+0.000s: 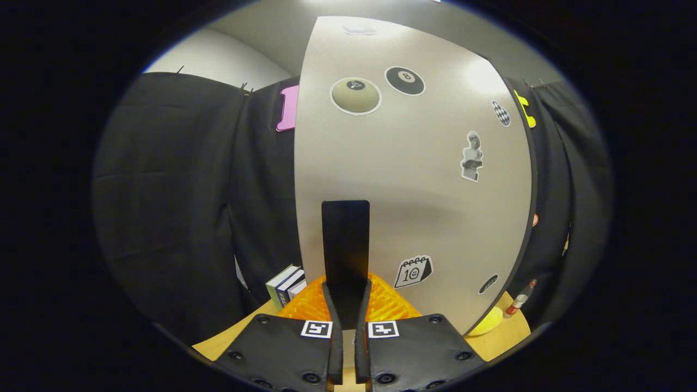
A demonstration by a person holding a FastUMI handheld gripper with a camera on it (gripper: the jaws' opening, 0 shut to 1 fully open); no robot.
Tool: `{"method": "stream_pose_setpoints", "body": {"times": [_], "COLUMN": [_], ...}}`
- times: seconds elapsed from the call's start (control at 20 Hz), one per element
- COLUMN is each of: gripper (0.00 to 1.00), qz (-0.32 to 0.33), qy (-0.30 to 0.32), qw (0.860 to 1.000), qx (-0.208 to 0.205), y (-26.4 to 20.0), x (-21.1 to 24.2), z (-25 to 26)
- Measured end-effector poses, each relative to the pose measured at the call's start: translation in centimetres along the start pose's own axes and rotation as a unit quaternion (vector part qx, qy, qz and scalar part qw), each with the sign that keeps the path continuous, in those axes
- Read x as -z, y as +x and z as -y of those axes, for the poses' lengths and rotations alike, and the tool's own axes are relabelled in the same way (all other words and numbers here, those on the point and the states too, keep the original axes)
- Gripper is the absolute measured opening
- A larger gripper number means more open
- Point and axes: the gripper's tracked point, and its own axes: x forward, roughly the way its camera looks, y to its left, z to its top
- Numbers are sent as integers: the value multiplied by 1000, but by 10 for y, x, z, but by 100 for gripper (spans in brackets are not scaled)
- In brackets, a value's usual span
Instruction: Open the shoe cabinet door, grab the shoes and put them into the shoe cabinet, then close the shoe cabinet door.
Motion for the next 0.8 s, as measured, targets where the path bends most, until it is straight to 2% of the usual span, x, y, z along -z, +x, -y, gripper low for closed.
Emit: {"method": "stream_pose_setpoints", "body": {"times": [0.4, 0.6, 0.8], "gripper": [10, 10, 9], "qz": [14, 18, 23], "qy": [4, 8, 10], "qw": [1000, 1000, 999], "qx": [2, 17, 48], "y": [-24, -37, -50], "x": [3, 4, 4], "z": [18, 29, 47]}}
